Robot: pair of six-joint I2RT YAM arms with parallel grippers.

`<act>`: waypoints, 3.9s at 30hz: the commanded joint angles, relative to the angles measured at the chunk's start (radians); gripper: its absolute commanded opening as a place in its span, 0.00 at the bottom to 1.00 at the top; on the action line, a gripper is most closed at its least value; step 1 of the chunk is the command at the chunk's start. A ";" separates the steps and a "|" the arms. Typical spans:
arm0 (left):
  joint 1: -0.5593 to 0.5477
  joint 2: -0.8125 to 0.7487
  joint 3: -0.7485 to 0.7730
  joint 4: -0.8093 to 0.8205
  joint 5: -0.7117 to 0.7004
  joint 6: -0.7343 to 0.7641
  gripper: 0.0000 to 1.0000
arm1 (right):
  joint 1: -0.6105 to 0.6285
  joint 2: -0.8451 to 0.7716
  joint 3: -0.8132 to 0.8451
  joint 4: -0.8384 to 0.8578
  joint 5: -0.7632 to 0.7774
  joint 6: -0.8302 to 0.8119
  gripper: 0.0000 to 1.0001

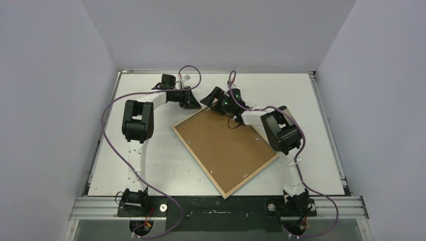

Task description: Put the photo into the frame

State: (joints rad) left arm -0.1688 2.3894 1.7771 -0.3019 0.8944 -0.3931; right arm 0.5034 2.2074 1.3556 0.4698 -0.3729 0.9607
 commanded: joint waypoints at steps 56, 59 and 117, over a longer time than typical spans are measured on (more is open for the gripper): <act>0.000 0.005 -0.026 0.052 0.009 -0.018 0.11 | 0.026 0.057 0.056 0.035 0.012 0.036 0.82; 0.000 0.005 -0.028 0.052 0.011 -0.017 0.10 | 0.027 0.068 0.066 0.039 0.005 0.039 0.81; -0.016 0.011 -0.041 -0.031 0.015 0.064 0.09 | 0.046 0.072 0.109 0.000 -0.177 -0.095 0.84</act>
State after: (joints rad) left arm -0.1581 2.3894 1.7432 -0.2768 0.8875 -0.3599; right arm 0.5232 2.2753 1.4597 0.4290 -0.4847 0.8352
